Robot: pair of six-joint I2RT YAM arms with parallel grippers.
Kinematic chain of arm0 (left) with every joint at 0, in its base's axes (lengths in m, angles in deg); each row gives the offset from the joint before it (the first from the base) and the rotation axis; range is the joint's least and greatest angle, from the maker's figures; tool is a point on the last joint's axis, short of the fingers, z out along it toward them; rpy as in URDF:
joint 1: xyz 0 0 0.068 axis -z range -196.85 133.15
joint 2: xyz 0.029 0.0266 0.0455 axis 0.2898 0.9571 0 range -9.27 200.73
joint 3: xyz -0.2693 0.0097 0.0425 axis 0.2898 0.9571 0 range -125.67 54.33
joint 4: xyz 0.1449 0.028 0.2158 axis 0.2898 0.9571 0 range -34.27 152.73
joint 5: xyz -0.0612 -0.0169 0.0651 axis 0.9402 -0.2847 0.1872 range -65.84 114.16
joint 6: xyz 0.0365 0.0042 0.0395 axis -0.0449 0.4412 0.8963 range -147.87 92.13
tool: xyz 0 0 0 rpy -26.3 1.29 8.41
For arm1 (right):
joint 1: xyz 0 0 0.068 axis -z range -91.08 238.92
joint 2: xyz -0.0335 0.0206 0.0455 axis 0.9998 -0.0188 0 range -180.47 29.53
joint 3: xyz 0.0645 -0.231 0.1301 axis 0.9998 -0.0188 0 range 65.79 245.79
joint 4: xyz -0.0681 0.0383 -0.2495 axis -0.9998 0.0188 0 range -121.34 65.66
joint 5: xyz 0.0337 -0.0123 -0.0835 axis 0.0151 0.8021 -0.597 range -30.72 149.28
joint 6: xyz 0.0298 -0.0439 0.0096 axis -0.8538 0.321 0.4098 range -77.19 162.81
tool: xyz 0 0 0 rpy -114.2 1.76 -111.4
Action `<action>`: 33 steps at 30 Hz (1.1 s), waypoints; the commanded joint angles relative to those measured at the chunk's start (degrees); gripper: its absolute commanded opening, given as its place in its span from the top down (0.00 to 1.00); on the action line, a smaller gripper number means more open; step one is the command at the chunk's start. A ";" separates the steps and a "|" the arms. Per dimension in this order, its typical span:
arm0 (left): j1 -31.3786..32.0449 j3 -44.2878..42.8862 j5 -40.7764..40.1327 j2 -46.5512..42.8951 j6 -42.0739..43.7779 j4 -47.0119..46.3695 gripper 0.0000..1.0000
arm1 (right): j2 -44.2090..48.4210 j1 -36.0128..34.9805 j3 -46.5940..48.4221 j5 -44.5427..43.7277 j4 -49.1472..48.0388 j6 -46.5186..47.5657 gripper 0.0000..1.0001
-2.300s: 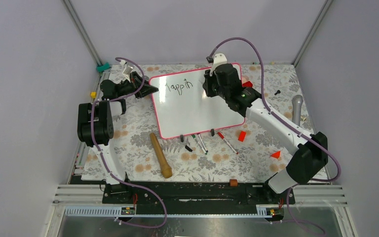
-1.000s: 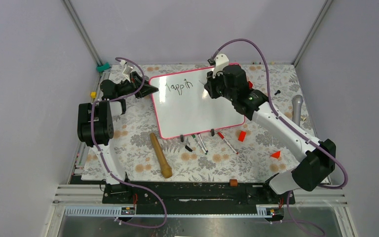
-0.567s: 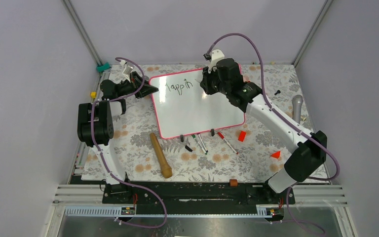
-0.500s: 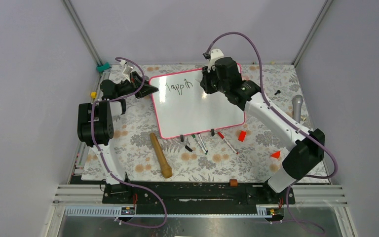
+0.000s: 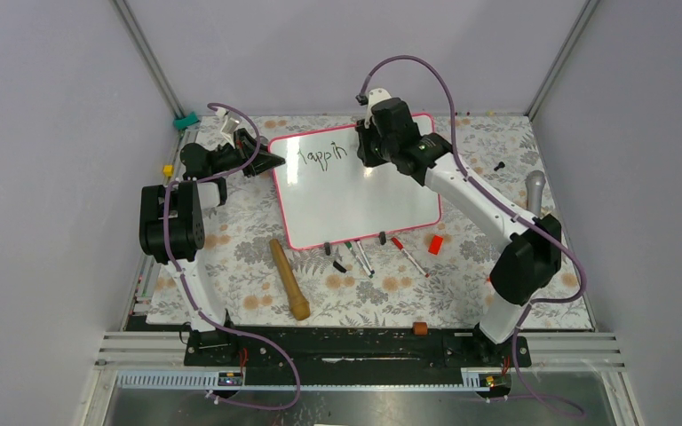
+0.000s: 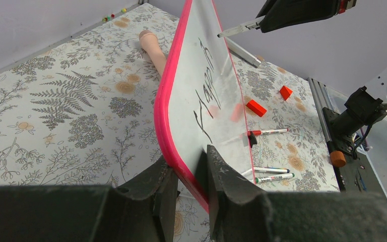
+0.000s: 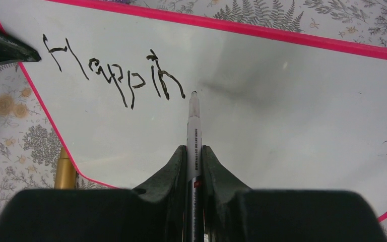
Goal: Write a sentence on the whiteboard
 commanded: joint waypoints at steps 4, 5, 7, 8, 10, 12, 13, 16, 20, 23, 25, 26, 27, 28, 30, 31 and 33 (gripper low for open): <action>0.71 1.93 14.00 0.67 8.57 -4.67 1.00 | -1.06 -0.28 3.90 -2.62 1.38 0.01 1.00; 0.72 1.95 13.93 0.64 8.50 -4.65 1.00 | -1.17 -0.23 4.04 -2.83 1.44 0.10 1.00; 0.72 1.91 14.01 0.64 8.61 -4.67 1.00 | -1.49 -0.24 4.31 -2.80 1.72 0.34 1.00; 0.74 1.91 14.02 0.64 8.62 -4.66 1.00 | -1.64 -0.26 4.50 -2.74 1.84 0.42 1.00; 0.70 2.01 14.02 0.68 8.67 -4.67 1.00 | -1.92 -0.29 4.69 -2.27 1.80 0.47 1.00; 0.73 2.06 14.02 0.57 8.75 -4.67 1.00 | -2.19 -0.33 4.92 -1.70 1.93 0.52 1.00; 0.70 2.05 14.00 0.52 8.76 -4.63 1.00 | -2.31 -0.35 5.04 -1.58 1.95 0.47 1.00; 0.72 2.12 13.97 0.57 8.75 -4.67 1.00 | -2.87 -0.38 5.68 -1.46 2.62 0.50 1.00; 0.71 2.10 14.02 0.53 8.80 -4.65 1.00 | -3.67 -0.36 6.41 -0.71 3.29 0.55 1.00; 0.72 2.10 13.95 0.50 8.84 -4.63 1.00 | -4.21 -0.36 6.84 -0.56 3.66 0.46 1.00; 0.72 2.08 13.99 0.51 8.84 -4.62 1.00 | -4.73 -0.37 7.34 -0.63 4.04 0.45 1.00; 0.68 2.10 13.95 0.48 8.80 -4.66 1.00 | -5.02 -0.35 7.64 -0.86 4.38 0.42 1.00; 0.78 2.12 14.01 0.50 8.83 -4.64 1.00 | -5.39 -0.35 8.10 -1.22 4.82 0.38 1.00; 0.73 2.16 14.02 0.52 8.84 -4.63 1.00 | -5.83 -0.37 8.59 -1.66 5.39 0.41 1.00; 0.72 2.09 14.02 0.59 8.84 -4.74 1.00 | -6.40 -0.35 9.35 -2.86 6.47 0.49 1.00; 0.76 2.08 14.02 0.54 8.83 -4.62 1.00 | -6.60 -0.33 9.55 -3.47 6.96 0.58 1.00; 0.74 2.11 13.98 0.53 8.84 -4.68 1.00 | -6.79 -0.33 9.80 -4.38 7.45 0.74 1.00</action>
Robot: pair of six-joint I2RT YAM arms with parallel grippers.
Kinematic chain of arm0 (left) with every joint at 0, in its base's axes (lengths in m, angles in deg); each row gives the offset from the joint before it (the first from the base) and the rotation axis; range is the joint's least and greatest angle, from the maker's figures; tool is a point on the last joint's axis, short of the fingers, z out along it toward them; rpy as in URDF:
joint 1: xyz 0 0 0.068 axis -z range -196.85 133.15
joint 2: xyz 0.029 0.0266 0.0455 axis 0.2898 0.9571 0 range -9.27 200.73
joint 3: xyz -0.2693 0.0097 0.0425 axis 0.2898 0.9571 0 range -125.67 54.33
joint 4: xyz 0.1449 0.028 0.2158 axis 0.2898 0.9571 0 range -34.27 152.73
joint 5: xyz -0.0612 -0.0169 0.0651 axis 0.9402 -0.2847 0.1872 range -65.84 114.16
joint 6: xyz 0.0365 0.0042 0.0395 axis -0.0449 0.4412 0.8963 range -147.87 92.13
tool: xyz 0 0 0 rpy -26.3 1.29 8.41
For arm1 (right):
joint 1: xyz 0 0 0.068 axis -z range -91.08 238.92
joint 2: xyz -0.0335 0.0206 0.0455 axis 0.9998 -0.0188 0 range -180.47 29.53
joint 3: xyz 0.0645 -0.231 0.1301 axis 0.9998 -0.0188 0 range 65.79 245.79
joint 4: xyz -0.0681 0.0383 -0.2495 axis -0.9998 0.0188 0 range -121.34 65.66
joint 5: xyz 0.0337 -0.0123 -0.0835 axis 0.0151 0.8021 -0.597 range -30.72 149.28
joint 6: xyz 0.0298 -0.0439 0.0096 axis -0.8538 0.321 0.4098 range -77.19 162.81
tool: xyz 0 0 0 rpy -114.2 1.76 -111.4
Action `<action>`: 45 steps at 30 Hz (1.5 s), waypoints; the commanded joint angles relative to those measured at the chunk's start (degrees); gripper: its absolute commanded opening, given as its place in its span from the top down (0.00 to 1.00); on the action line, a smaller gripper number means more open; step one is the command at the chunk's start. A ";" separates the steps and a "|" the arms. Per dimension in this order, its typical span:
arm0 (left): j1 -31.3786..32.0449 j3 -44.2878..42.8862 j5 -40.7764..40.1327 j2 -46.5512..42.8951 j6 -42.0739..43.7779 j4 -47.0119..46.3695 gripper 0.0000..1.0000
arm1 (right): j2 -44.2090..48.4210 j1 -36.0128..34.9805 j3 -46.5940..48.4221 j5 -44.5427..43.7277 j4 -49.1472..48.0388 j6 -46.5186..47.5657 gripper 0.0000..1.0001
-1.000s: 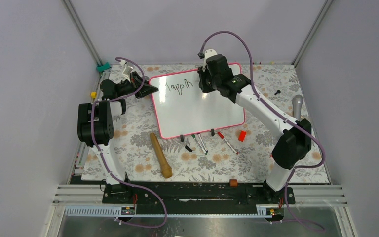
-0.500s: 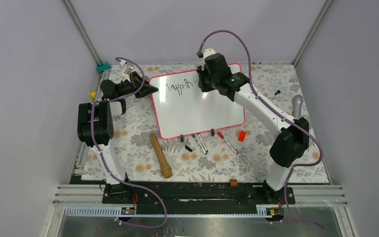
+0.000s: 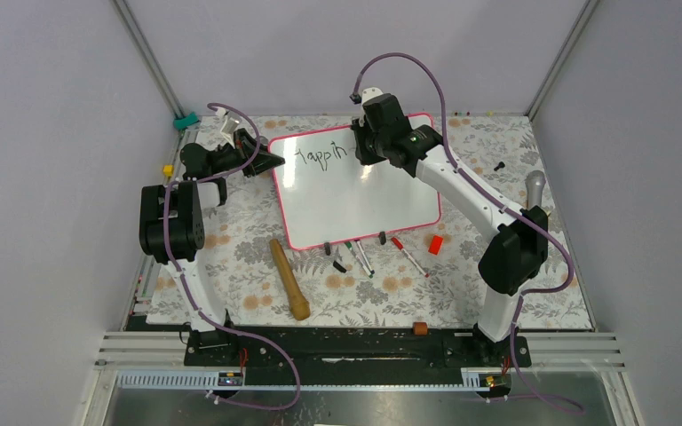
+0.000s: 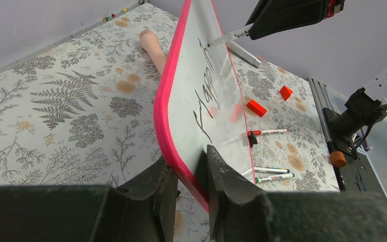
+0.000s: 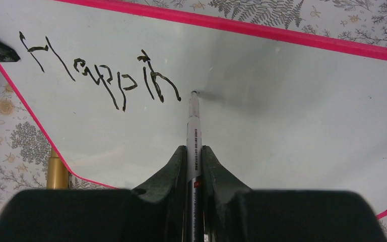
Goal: Write a sentence on the whiteboard
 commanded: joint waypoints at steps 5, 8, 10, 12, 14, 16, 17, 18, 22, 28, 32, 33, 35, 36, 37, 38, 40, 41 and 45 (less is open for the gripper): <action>0.81 2.16 14.04 0.46 8.89 -4.71 1.00 | -1.05 -0.23 2.95 -5.35 2.22 0.85 1.00; 0.77 2.20 14.04 0.46 8.86 -4.71 1.00 | -0.77 -0.31 2.84 -6.78 2.31 1.14 1.00; 0.77 2.22 14.04 0.44 8.89 -4.72 1.00 | -0.61 -0.27 2.77 -7.13 2.25 1.24 1.00; 0.76 2.26 14.04 0.36 8.95 -4.71 1.00 | -0.54 -0.25 2.83 -7.06 2.26 1.26 1.00; 0.78 2.28 13.99 0.39 9.01 -4.65 1.00 | -0.71 -0.30 3.12 -6.90 2.23 1.24 1.00; 0.76 2.30 14.03 0.42 9.02 -4.71 1.00 | -1.00 -0.26 3.48 -6.92 2.28 1.34 1.00; 0.76 2.30 14.04 0.38 9.02 -4.71 1.00 | -1.09 -0.24 3.72 -6.97 2.27 1.34 1.00; 0.76 2.32 14.02 0.39 9.02 -4.69 1.00 | -1.23 -0.30 3.94 -6.94 2.27 1.32 1.00; 0.77 2.37 14.01 0.35 8.98 -4.71 1.00 | -1.61 -0.31 4.61 -7.09 2.30 1.33 1.00; 0.76 2.43 13.97 0.29 9.06 -4.67 1.00 | -2.44 -0.30 5.39 -5.52 2.22 1.39 1.00; 0.76 2.48 14.03 0.33 9.15 -4.63 1.00 | -2.95 -0.27 5.91 -4.40 2.22 1.49 1.00; 0.77 2.43 13.99 0.31 9.19 -4.70 1.00 | -3.08 -0.30 6.07 -4.15 2.26 1.51 1.00; 0.81 2.43 14.04 0.29 9.15 -4.70 1.00 | -3.26 -0.29 6.34 -3.70 2.23 1.56 1.00; 0.75 2.43 14.04 0.27 9.15 -4.69 1.00 | -3.31 -0.30 6.41 -3.52 2.16 1.63 1.00; 0.76 2.46 13.98 0.31 9.19 -4.71 1.00 | -3.29 -0.31 6.36 -3.30 2.09 1.71 1.00; 0.76 2.44 14.03 0.34 9.14 -4.73 1.00 | -3.33 -0.31 6.31 -3.23 2.04 1.66 1.00; 0.79 2.50 14.02 0.28 9.19 -4.66 1.00 | -3.40 -0.23 6.29 -2.80 1.92 1.82 1.00; 0.79 2.48 14.04 0.27 9.20 -4.71 1.00 | -3.33 -0.29 6.13 -2.55 1.85 1.82 1.00; 0.76 2.56 14.04 0.25 9.22 -4.71 1.00 | -3.26 -0.23 5.96 -1.69 1.58 2.01 1.00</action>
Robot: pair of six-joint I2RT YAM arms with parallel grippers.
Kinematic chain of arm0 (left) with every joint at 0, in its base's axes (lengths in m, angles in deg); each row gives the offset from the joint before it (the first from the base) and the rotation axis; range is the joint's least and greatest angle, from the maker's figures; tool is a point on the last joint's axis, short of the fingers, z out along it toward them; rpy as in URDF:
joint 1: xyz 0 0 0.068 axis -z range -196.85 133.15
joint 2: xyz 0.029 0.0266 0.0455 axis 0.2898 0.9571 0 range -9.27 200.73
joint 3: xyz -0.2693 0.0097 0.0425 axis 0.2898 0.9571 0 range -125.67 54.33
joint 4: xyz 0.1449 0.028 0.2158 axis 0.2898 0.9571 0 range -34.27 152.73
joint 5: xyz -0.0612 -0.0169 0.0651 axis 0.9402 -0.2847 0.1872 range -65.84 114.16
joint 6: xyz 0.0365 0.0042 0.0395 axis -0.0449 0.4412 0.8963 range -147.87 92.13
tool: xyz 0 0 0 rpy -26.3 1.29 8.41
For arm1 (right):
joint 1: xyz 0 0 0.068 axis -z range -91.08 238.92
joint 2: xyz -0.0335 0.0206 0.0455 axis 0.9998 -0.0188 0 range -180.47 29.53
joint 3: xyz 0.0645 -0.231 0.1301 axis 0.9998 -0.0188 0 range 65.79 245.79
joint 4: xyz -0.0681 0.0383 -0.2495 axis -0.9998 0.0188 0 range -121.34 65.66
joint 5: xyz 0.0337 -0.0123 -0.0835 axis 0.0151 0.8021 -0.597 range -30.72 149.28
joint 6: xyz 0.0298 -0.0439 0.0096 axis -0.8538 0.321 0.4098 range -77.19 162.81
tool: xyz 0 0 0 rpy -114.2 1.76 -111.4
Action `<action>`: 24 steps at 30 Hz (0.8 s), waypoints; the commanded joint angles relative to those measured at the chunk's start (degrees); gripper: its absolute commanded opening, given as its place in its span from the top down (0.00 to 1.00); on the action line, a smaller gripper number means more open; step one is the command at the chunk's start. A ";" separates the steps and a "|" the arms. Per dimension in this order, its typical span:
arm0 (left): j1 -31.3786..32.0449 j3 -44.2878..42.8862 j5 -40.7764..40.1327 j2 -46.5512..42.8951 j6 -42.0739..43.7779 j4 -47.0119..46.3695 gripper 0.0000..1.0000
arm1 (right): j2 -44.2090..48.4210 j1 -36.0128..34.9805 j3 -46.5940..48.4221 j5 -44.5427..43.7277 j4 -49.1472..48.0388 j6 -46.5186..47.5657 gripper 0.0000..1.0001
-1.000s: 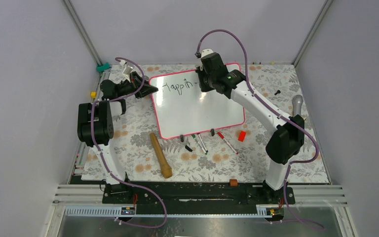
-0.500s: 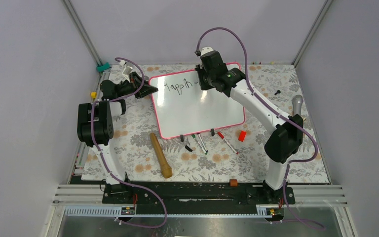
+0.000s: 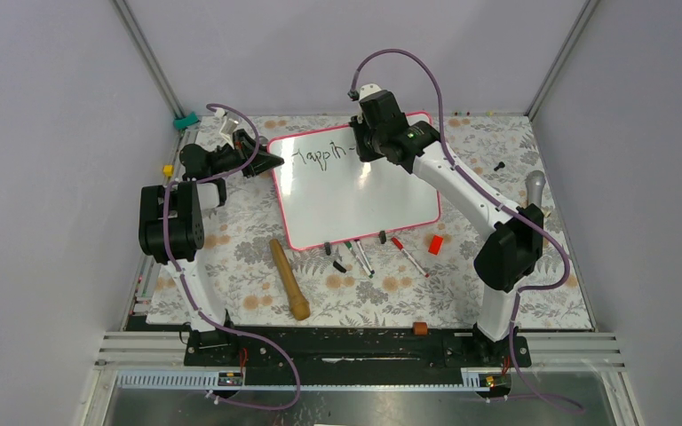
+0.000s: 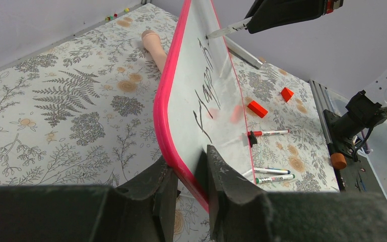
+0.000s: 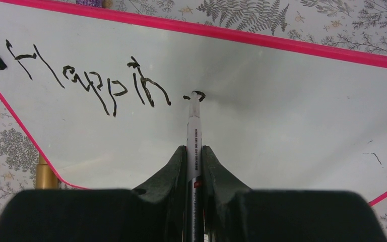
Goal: Write a sentence on the whiteboard
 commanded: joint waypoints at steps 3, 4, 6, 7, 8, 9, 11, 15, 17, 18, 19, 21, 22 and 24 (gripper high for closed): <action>1.01 2.08 14.42 0.23 9.25 -4.70 1.00 | -1.02 0.11 1.71 2.14 -1.19 1.12 1.00; 0.99 2.13 14.47 0.23 9.26 -4.70 1.00 | -1.02 0.13 1.66 2.30 -1.19 1.19 1.00; 1.00 2.12 14.48 0.26 9.25 -4.69 1.00 | -0.92 0.13 1.50 2.57 -1.13 1.32 1.00; 1.04 2.06 14.45 0.23 9.26 -4.69 1.00 | -0.93 0.11 1.40 2.76 -1.02 1.40 1.00; 1.00 2.11 14.46 0.20 9.22 -4.64 1.00 | -0.98 0.19 1.47 2.87 -0.80 1.42 1.00; 1.04 2.08 14.48 0.18 9.22 -4.63 1.00 | -0.96 0.11 1.53 3.07 -0.32 1.47 1.00; 1.06 2.06 14.41 0.25 9.26 -4.67 1.00 | -1.19 0.14 1.77 3.32 0.44 1.56 1.00; 1.05 2.04 14.47 0.26 9.25 -4.66 1.00 | -1.27 0.12 1.79 3.08 1.85 1.84 1.00; 1.05 2.04 14.48 0.24 9.20 -4.73 1.00 | -1.23 0.13 1.83 3.18 2.66 2.02 1.00; 1.09 2.09 14.47 0.18 9.26 -4.71 1.00 | -1.23 0.17 1.69 3.30 2.99 2.18 1.00; 1.05 2.12 14.43 0.24 9.23 -4.65 1.00 | -1.20 0.16 1.47 3.57 3.23 2.31 1.00; 1.05 2.12 14.42 0.24 9.24 -4.67 1.00 | -1.03 0.11 1.08 3.45 3.56 2.43 1.00; 1.05 2.07 14.45 0.21 9.26 -4.71 1.00 | -0.92 0.13 0.88 3.21 3.76 2.45 1.00; 1.06 2.04 14.41 0.18 9.19 -4.71 1.00 | -0.80 0.10 0.76 2.36 4.26 2.54 1.00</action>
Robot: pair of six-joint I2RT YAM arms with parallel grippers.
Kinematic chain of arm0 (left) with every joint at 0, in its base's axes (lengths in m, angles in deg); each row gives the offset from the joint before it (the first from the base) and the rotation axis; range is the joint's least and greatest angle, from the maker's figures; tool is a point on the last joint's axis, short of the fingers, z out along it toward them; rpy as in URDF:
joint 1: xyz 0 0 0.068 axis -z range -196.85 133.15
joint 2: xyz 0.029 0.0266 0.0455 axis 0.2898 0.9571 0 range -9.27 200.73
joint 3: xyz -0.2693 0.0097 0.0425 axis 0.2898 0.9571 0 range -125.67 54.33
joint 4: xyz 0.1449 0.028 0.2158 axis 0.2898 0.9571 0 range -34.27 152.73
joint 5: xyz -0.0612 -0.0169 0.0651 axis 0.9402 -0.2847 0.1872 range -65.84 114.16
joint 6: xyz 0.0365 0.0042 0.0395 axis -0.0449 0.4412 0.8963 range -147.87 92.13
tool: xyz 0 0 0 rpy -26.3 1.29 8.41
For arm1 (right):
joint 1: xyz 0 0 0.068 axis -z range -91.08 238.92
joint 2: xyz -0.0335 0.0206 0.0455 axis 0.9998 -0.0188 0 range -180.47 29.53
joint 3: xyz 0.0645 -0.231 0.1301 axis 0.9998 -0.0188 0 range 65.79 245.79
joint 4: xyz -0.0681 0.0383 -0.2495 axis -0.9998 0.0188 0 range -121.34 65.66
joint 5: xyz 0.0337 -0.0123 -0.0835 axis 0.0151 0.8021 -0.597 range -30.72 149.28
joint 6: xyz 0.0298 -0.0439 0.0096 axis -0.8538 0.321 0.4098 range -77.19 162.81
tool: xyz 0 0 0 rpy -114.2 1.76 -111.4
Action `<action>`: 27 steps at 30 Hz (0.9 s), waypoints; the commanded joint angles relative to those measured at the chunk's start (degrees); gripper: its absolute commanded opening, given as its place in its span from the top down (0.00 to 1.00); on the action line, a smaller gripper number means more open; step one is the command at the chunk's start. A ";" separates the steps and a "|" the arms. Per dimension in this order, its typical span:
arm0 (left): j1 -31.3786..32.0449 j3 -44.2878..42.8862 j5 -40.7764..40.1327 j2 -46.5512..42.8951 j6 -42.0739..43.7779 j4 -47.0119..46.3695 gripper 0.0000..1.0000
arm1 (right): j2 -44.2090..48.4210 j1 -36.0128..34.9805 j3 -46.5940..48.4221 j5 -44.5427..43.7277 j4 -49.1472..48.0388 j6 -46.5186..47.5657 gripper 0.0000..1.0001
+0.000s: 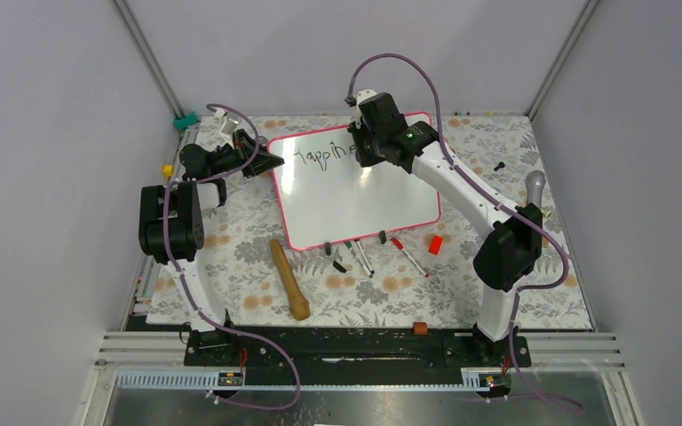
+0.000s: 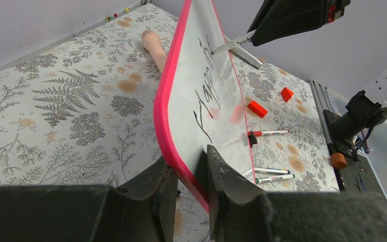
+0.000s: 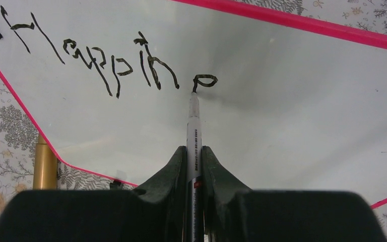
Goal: Write a sentence on the whiteboard
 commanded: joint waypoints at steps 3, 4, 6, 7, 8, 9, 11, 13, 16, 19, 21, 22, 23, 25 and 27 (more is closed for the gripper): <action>1.05 2.12 14.48 0.25 9.21 -4.68 1.00 | -0.17 0.15 0.53 -2.73 1.96 1.22 1.00; 1.06 2.10 14.48 0.21 9.19 -4.65 1.00 | -0.07 0.11 0.54 -3.49 1.96 1.19 1.00; 1.09 2.08 14.46 0.28 9.30 -4.69 1.00 | -0.01 0.11 0.79 -4.85 1.99 1.20 1.00; 1.08 2.10 14.48 0.24 9.25 -4.68 1.00 | 0.03 0.13 0.89 -5.27 1.97 1.19 1.00; 1.07 2.12 14.45 0.27 9.32 -4.68 1.00 | -0.06 0.11 1.13 -5.49 1.97 1.13 1.00; 1.04 2.14 14.45 0.22 9.24 -4.65 1.00 | -0.01 0.13 1.29 -5.52 1.95 1.15 1.00; 1.02 2.05 14.45 0.23 9.17 -4.68 1.00 | -0.03 0.16 1.67 -5.56 1.87 0.96 1.00; 1.02 2.07 14.43 0.24 9.23 -4.62 1.00 | 0.02 0.15 1.99 -5.99 1.82 0.95 1.00; 1.01 2.07 14.45 0.22 9.23 -4.69 1.00 | 0.48 0.10 1.74 -6.42 1.35 1.04 1.00; 1.05 2.05 14.45 0.28 9.24 -4.69 1.00 | 1.52 0.12 0.50 -6.40 -0.06 1.09 1.00; 1.05 2.04 14.43 0.25 9.20 -4.69 1.00 | 2.60 0.12 -0.42 -5.67 -1.23 1.18 1.00; 1.05 2.01 14.47 0.25 9.24 -4.66 1.00 | 2.99 0.12 -0.91 -5.25 -1.93 1.19 1.00; 1.09 2.07 14.48 0.23 9.19 -4.66 1.00 | 3.67 0.14 -1.49 -4.85 -2.62 1.17 1.00; 1.05 2.07 14.47 0.29 9.20 -4.67 1.00 | 5.23 0.15 -2.95 -3.92 -4.71 1.13 1.00; 1.05 2.07 14.43 0.22 9.21 -4.69 1.00 | 7.11 0.16 -4.78 -3.19 -6.84 1.00 1.00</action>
